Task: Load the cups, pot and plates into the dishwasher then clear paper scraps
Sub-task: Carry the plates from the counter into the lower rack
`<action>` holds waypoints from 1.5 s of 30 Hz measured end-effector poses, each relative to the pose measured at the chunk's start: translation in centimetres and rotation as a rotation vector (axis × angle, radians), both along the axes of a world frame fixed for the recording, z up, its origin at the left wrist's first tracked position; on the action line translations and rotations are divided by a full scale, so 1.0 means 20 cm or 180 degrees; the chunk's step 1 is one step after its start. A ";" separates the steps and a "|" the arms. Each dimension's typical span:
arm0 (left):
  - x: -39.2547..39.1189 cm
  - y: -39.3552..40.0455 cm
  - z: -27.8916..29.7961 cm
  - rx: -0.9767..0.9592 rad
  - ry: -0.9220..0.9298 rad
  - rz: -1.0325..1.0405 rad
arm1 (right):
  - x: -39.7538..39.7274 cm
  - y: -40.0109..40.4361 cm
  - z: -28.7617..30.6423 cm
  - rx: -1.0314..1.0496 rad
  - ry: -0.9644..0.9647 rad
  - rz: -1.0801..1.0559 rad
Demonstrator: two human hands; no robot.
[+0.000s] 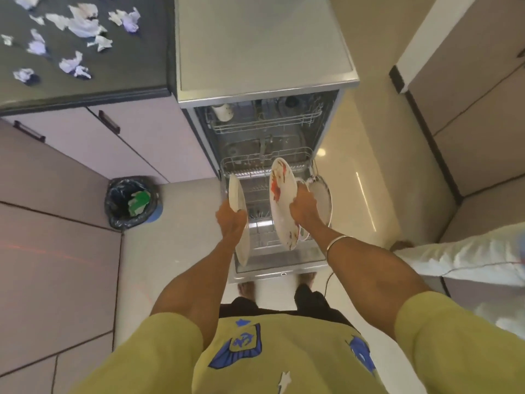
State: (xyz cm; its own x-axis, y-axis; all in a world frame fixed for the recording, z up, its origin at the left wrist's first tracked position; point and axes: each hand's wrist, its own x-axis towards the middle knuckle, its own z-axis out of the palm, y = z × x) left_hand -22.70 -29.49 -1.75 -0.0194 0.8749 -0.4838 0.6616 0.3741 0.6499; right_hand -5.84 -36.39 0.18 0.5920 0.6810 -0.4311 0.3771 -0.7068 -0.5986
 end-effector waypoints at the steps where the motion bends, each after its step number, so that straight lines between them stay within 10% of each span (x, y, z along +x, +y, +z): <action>1: 0.02 0.00 -0.04 -0.0039 0.0054 0.0075 | 0.03 0.01 -0.01 -0.0030 0.0060 0.0075; 45: 0.61 0.19 -1.40 -0.0694 0.0163 0.0658 | 0.23 0.43 -1.56 -0.0399 0.0520 -0.0839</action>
